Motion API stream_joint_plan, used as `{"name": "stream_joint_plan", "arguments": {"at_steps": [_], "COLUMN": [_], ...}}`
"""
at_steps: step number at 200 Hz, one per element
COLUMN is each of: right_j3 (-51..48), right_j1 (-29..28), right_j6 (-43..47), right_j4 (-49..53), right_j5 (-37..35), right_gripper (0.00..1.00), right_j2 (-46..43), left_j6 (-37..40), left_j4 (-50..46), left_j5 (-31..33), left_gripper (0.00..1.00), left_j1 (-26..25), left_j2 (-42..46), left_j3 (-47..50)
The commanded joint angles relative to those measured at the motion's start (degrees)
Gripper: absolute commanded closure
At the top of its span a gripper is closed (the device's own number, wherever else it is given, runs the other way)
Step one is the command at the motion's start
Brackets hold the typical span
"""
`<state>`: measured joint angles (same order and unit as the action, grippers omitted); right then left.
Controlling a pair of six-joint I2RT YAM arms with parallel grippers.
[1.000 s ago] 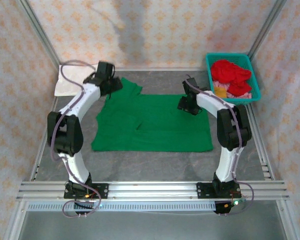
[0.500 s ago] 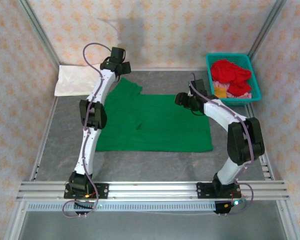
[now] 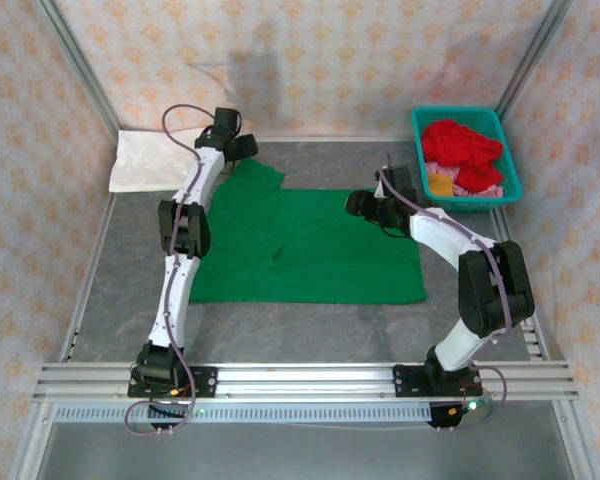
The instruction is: Fold and stack the t-shirts
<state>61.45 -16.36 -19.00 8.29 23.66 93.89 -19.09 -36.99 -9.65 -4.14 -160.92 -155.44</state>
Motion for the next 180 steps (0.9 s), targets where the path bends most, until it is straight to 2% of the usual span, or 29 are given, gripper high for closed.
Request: {"name": "stream_joint_plan", "arguments": {"at_steps": [1,39,57,86,120,130,150,169,180], "right_j3": [-0.43,-0.37,-0.54,-0.50,0.41,0.66,1.68,3.60,6.34], "right_j1": [-0.05,-0.06,-0.05,0.28,0.86,1.01,1.52,1.86,2.02], "right_j6": [-0.70,-0.65,-0.28,0.16,-0.01,-0.15,-0.08,0.37,1.36], "right_j4": [-3.01,-2.43,-1.81,-1.61,-1.35,-1.44,-0.69,0.90,3.65], "right_j5": [1.64,2.45,1.55,1.61,1.82,1.91,2.01,0.82,-0.78], "right_gripper": [0.37,0.37,0.38,0.37,0.38,0.37,0.38,0.38,0.38], "right_j2": [-1.42,-1.37,-1.83,-1.80,-1.25,-1.03,-0.23,0.63,2.22], "left_j6": [-2.86,-4.81,-5.52,-4.56,-3.30,-2.82,-2.35,-1.96,-1.71], "left_j4": [2.08,4.21,4.71,4.39,3.01,2.59,1.94,1.32,1.03], "left_j5": [-2.40,-4.73,-6.48,-7.63,-9.40,-9.33,-9.62,-9.44,-9.40], "left_gripper": [0.26,0.33,0.44,0.51,0.69,0.71,0.86,0.88,0.93], "left_j1": [-0.14,-0.17,-0.16,-0.86,-1.06,-1.06,-1.04,-0.96,-0.80], "left_j2": [-1.97,-3.76,-4.22,-4.14,-3.79,-3.62,-3.24,-2.58,-1.98], "left_j3": [-0.66,-0.69,-0.95,-0.99,-1.00,-0.97,-0.94,-0.92,-0.92]}}
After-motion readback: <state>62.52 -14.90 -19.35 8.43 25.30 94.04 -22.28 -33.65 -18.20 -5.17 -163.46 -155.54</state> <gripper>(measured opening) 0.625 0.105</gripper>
